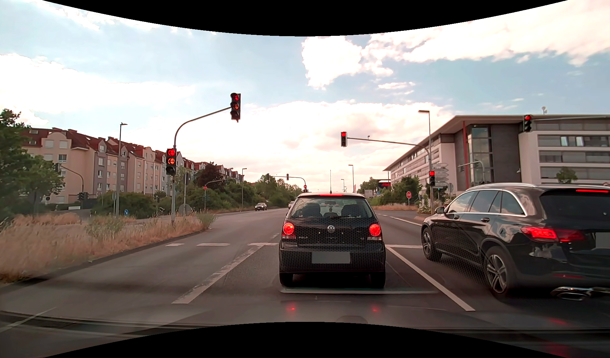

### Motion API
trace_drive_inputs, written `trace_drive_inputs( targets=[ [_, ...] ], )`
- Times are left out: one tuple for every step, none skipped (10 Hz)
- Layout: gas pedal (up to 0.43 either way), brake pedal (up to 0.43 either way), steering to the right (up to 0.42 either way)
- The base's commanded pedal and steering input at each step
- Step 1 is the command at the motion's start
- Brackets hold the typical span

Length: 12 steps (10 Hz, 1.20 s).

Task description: Follow the waypoints while adhering to traffic rules and regulations

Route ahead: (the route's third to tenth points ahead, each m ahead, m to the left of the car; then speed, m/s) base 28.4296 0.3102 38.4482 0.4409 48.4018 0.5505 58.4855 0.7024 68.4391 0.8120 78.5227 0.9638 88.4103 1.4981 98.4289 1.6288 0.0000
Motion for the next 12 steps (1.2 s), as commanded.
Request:
trace_drive_inputs(
  targets=[
    [0.000, 0.360, -0.003],
    [0.000, 0.360, -0.003],
    [0.000, 0.360, -0.003],
    [0.000, 0.360, -0.003],
    [0.000, 0.360, -0.003],
    [0.000, 0.366, -0.003],
    [0.000, 0.360, -0.003],
    [0.000, 0.360, -0.002],
    [0.000, 0.360, -0.003],
    [0.000, 0.360, -0.002],
    [0.000, 0.360, -0.003],
    [0.000, 0.360, -0.003]
  ],
)
